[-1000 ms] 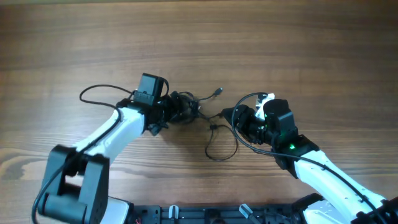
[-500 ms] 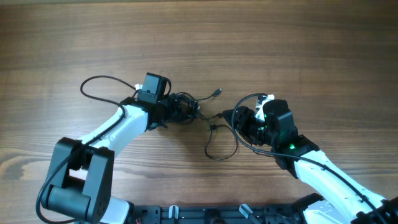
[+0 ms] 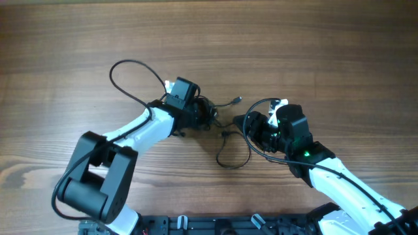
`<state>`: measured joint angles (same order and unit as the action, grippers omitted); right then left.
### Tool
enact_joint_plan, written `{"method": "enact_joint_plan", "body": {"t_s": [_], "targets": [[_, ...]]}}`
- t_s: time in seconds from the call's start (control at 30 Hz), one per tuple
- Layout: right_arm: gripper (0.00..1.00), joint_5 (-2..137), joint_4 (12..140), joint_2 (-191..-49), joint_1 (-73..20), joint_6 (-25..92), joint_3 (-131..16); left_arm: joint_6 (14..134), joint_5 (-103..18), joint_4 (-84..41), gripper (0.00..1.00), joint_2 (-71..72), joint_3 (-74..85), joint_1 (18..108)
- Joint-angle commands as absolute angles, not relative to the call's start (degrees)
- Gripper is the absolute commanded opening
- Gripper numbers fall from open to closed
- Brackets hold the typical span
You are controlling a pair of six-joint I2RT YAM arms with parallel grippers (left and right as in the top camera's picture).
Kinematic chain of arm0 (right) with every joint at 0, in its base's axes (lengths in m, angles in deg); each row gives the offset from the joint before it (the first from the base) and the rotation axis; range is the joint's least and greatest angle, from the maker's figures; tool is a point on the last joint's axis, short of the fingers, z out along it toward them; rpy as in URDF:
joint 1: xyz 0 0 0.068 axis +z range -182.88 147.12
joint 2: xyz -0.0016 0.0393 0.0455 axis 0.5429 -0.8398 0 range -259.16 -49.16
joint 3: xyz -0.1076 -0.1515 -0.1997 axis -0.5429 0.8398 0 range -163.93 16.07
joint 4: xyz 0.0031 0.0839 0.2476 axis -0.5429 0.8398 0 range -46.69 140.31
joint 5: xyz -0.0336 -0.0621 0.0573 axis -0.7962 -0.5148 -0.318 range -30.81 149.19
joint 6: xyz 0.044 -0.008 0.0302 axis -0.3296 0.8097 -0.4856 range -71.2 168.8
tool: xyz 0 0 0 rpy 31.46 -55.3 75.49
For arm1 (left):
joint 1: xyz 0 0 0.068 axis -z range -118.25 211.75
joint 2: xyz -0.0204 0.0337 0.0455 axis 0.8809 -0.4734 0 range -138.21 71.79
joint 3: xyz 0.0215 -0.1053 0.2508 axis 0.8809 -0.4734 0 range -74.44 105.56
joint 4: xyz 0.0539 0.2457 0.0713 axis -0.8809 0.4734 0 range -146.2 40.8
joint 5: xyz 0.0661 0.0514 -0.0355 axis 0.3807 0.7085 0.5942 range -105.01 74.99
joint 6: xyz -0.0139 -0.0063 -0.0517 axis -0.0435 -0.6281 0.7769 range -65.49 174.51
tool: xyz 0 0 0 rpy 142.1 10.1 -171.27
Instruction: Untangle cables
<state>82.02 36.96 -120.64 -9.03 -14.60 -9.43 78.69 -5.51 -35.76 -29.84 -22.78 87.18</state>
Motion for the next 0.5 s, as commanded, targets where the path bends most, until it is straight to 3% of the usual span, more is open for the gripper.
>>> {"method": "enact_joint_plan", "body": {"t_s": [0.0, 0.17, 0.2, 0.3, 0.43, 0.47], "targets": [[0.66, 81.00, 37.03, -120.95, -8.79, -12.63, -9.69, 75.70, -2.96, -37.02, 0.78, -37.51, -26.74, 86.37], [0.66, 81.00, 37.03, -120.95, -8.79, -12.61, -9.69, 78.43, -2.93, -38.44, 0.75, -41.23, -26.74, 86.17], [0.66, 81.00, 37.03, -120.95, -8.79, -12.28, -9.69, 79.70, -2.96, -38.75, 0.69, -41.79, -26.74, 86.02], [0.66, 80.97, 37.01, -120.95, -8.79, -11.10, -9.69, 82.41, -6.04, -39.01, 0.38, -42.36, -26.74, 85.91], [0.66, 81.02, 36.98, -120.95, -8.79, -11.16, -9.69, 82.38, -9.27, -38.53, 0.26, -42.34, -26.74, 85.91], [0.66, 81.02, 37.01, -120.95, -8.79, -11.12, -9.69, 82.23, -9.16, -38.27, 0.17, -42.34, -26.74, 85.91]]}}
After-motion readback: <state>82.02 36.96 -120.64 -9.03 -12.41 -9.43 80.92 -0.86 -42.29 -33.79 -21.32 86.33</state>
